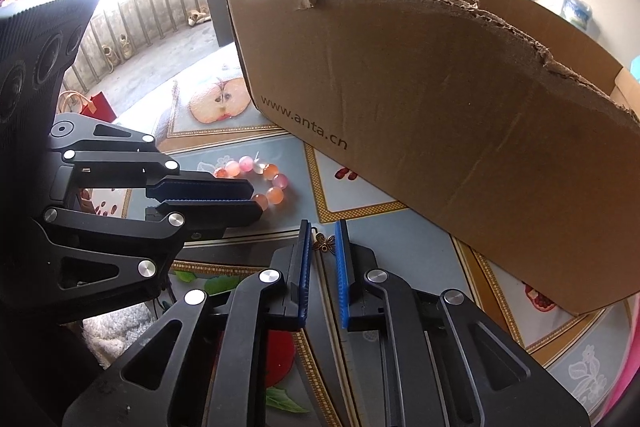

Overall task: Organize jewelry
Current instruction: 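Carry the bracelet and the gold charm over the cardboard box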

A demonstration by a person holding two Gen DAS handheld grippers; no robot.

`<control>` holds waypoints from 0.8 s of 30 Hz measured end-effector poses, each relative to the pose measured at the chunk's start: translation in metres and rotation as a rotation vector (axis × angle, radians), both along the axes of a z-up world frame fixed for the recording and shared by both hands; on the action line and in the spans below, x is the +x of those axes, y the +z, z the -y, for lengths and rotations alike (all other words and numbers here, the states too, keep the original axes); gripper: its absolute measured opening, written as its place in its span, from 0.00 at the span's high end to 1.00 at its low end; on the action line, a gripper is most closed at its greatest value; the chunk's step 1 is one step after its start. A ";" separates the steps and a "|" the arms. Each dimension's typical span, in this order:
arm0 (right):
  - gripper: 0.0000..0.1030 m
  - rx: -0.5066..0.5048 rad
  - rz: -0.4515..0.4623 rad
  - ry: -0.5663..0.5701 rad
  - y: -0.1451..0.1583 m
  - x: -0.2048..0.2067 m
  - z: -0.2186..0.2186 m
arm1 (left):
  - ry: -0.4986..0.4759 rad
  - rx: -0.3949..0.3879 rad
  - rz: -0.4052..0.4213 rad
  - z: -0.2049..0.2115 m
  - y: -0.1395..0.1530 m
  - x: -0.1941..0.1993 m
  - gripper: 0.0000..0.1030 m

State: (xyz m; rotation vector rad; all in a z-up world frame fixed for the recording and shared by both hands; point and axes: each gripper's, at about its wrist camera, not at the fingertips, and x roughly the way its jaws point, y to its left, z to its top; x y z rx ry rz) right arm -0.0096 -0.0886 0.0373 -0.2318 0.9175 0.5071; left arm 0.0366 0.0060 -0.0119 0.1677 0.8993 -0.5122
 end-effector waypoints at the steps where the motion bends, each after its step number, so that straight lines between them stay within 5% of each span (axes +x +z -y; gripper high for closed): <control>1: 0.90 0.002 -0.001 -0.001 0.000 0.000 0.000 | 0.000 0.001 0.001 0.000 0.000 0.000 0.90; 24: 0.91 0.077 0.037 -0.060 0.024 -0.007 0.022 | 0.013 0.048 0.027 0.007 0.001 0.006 0.91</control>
